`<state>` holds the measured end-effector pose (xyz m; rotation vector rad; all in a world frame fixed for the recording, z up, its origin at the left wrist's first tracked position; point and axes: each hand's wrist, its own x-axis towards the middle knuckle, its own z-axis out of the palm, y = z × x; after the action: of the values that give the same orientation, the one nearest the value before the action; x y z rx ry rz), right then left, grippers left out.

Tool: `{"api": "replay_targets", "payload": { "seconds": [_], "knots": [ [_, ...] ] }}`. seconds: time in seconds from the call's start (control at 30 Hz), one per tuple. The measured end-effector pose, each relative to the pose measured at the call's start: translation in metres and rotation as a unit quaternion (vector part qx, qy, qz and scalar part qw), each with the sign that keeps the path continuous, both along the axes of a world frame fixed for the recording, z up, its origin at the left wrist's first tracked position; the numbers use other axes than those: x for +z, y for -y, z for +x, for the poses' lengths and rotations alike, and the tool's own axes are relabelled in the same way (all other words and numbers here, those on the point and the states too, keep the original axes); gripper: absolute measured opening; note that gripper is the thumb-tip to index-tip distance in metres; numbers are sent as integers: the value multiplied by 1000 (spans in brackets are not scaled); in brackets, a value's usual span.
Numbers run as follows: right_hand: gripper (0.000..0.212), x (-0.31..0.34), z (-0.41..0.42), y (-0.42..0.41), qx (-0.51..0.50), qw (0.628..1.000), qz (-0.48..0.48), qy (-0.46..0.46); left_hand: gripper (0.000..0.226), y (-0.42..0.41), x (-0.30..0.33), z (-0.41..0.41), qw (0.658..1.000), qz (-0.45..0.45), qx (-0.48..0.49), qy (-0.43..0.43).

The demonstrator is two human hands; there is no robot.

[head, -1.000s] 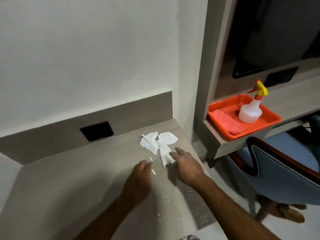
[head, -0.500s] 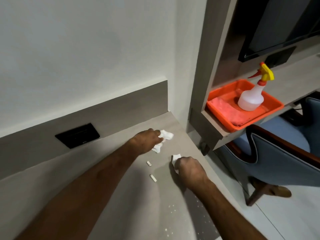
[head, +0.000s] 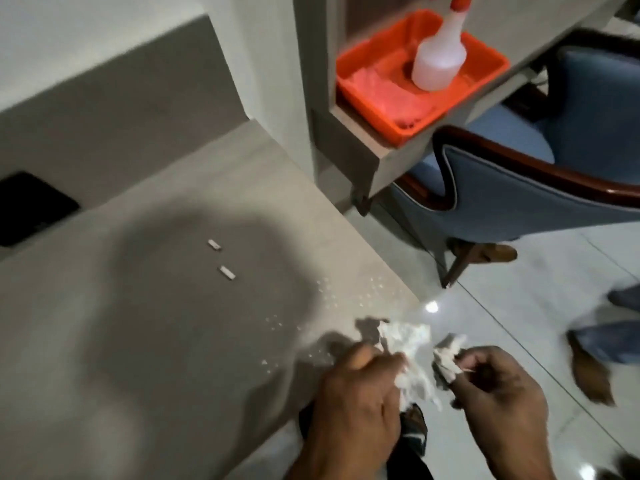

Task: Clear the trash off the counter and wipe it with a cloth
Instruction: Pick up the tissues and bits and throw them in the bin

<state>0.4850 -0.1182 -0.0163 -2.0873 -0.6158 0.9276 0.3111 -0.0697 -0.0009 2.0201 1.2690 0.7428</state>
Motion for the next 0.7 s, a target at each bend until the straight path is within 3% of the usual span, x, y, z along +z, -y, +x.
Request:
{"api": "replay_targets", "payload": {
  "seconds": [0.13, 0.33, 0.47, 0.6, 0.7],
  "knots": [
    [25, -88, 23, 40, 3, 997, -65, -32, 33, 51, -96, 19, 989, -143, 3, -47],
    [14, -269, 8, 52, 101, 978, -171, -64, 19, 65, -253, 14, 918, -315, 87, -225],
    [17, -340, -9, 46, 217, 941, -253, -63, 22, 57, -337, 19, 879, -342, 66, -325],
    [25, -391, -15, 49, 252, 917, -296, -94, 24, 53, -398, 28, 879, -332, 71, -336],
    [32, -411, -15, 45, 222, 926, -275, -136, 31, 49, -426, 32, 886, -320, 58, -331]
  ]
}}
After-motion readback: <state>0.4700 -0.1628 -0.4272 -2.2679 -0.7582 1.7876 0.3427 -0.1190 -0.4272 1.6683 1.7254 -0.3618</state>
